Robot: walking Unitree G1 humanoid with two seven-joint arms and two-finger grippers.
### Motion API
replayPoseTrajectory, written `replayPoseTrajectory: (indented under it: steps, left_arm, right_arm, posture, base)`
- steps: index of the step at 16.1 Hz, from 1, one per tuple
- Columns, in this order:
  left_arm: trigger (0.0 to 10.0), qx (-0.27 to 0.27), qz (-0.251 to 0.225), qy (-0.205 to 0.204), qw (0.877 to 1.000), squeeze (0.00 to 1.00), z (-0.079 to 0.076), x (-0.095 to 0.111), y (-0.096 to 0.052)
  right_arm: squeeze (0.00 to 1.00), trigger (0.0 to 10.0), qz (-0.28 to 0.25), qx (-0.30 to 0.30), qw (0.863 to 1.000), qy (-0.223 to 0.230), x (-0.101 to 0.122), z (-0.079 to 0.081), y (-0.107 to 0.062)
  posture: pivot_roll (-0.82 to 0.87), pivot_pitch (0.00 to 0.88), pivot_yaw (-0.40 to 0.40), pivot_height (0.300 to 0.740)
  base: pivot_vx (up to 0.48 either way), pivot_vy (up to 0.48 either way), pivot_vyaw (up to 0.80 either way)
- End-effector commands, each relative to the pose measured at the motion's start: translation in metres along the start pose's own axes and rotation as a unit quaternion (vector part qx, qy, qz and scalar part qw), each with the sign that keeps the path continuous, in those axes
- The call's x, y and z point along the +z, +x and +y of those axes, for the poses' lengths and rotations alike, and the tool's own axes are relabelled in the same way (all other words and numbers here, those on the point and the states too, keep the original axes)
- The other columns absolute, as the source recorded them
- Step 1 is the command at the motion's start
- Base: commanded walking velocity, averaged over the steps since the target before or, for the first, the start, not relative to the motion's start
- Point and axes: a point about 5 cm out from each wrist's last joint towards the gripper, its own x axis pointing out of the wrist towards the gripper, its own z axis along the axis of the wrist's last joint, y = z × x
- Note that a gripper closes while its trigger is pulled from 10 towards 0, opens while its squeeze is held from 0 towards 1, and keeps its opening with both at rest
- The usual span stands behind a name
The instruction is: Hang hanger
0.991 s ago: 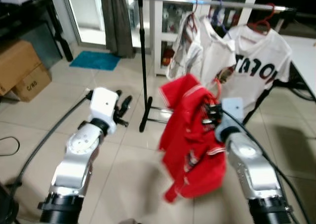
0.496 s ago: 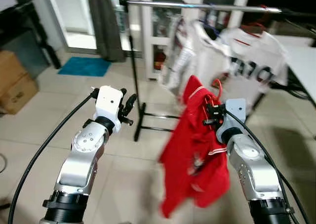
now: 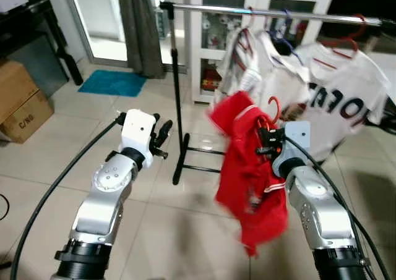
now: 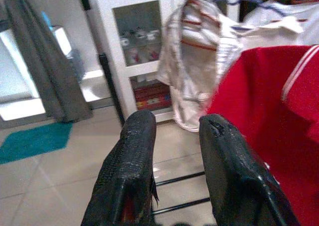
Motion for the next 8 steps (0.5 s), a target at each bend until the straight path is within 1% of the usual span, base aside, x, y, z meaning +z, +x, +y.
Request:
replayPoseTrajectory:
  steps: [1,2,3,4,6,8]
  left_arm:
    - [10.0,0.015,0.001,0.006,1.000,0.00,0.0082,0.0026,-0.0021]
    - [10.0,0.015,0.001,0.007,1.000,0.00,0.0081,0.0027,-0.0021]
    - [10.0,0.014,0.001,0.007,1.000,0.00,0.0078,0.0028,-0.0019]
    - [10.0,0.013,0.000,0.006,1.000,0.00,0.0074,0.0031,-0.0016]
    - [10.0,0.012,-0.002,0.006,1.000,0.00,0.0070,0.0037,-0.0011]
    - [10.0,0.011,-0.003,0.006,1.000,0.00,0.0072,0.0047,-0.0007]
  right_arm:
    - [0.00,10.0,-0.021,0.033,0.999,0.006,0.0116,0.0128,0.0022]
    - [0.00,10.0,-0.033,0.040,0.999,-0.010,0.0149,0.0148,0.0016]
    - [0.00,10.0,-0.040,0.045,0.998,0.005,0.0173,0.0170,0.0013]
    - [0.00,10.0,-0.035,0.058,0.997,0.031,0.0176,0.0203,0.0014]
    - [0.00,10.0,-0.048,0.045,0.998,0.005,0.0196,0.0190,0.0021]
    - [0.00,10.0,-0.049,0.044,0.998,0.005,0.0195,0.0179,0.0024]
  posture:
    - [-0.01,0.000,0.006,0.740]
    - [-0.02,0.000,0.008,0.740]
    - [-0.02,0.000,0.007,0.740]
    - [-0.02,0.000,0.007,0.740]
    - [-0.02,0.000,0.008,0.740]
    - [-0.02,0.000,0.010,0.740]
  base:
    - [0.382,0.000,0.00]
    - [0.382,0.000,0.00]
    - [0.382,0.000,0.00]
    - [0.379,0.000,0.00]
    - [0.379,0.000,0.00]
    - [0.381,0.000,0.00]
